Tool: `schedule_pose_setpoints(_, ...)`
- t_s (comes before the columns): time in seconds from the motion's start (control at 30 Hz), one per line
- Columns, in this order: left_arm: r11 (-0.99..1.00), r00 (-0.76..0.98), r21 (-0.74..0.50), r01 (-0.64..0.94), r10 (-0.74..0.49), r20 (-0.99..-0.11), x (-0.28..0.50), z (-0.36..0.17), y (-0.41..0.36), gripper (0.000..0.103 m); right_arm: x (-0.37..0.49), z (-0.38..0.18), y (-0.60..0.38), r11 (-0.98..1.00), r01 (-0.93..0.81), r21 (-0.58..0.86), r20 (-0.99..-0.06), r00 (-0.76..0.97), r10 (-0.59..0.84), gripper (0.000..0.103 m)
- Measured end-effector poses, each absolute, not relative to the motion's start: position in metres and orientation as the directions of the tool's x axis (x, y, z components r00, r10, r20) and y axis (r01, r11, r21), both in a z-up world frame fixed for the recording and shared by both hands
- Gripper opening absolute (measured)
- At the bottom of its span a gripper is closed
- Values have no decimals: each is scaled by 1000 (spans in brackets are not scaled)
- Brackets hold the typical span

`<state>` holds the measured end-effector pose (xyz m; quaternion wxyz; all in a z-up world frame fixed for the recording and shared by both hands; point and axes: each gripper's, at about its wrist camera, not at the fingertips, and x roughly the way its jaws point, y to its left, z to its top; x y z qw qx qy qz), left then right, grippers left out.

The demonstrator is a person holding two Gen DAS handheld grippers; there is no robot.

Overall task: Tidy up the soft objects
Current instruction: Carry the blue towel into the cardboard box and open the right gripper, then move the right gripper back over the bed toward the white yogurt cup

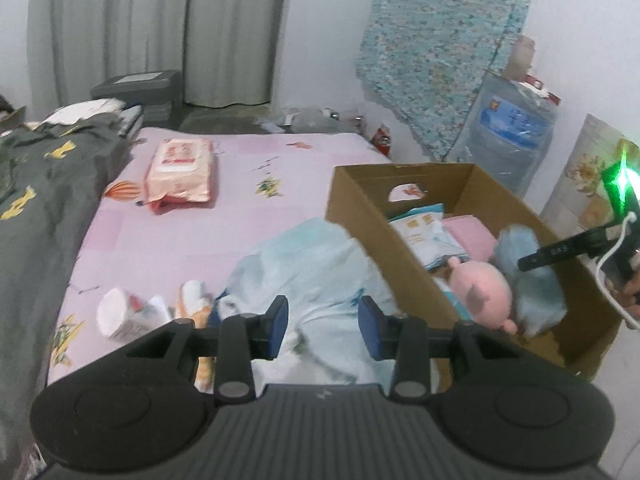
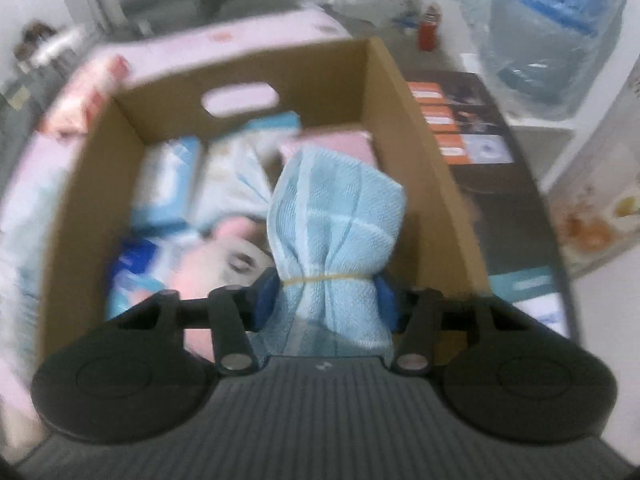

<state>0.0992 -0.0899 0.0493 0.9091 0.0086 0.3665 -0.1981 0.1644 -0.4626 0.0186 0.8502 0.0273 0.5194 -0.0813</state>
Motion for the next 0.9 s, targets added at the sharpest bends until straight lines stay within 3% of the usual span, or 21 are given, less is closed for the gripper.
schedule_pose_setpoints(0.1,931,662,-129,341,-335,-671,96,47,-78,44,158,27,-461,983,176,-44,-866,485,-126,64)
schedule_pose_setpoints(0.23,943,683,-115,311,-306,-664,88,47,-60,49,143,46,-463,976,217,23,-832,545,-102,65)
schedule_pose_setpoints(0.47,969,729,-84,231,-230,-644,70,55,-12,72,104,87,-441,875,146,461,-681,690,244,66)
schedule_pose_setpoints(0.63,983,760,-91,159,-180,-624,53,60,28,89,96,108,-387,773,-48,633,-519,715,469,67)
schedule_pose_setpoints(0.8,993,775,-74,96,-121,-620,37,51,49,91,115,117,-311,648,-231,725,-392,635,665,66)
schedule_pose_setpoints(0.9,995,776,-49,88,-100,-623,26,39,54,91,128,108,-268,597,-271,755,-366,581,727,64)
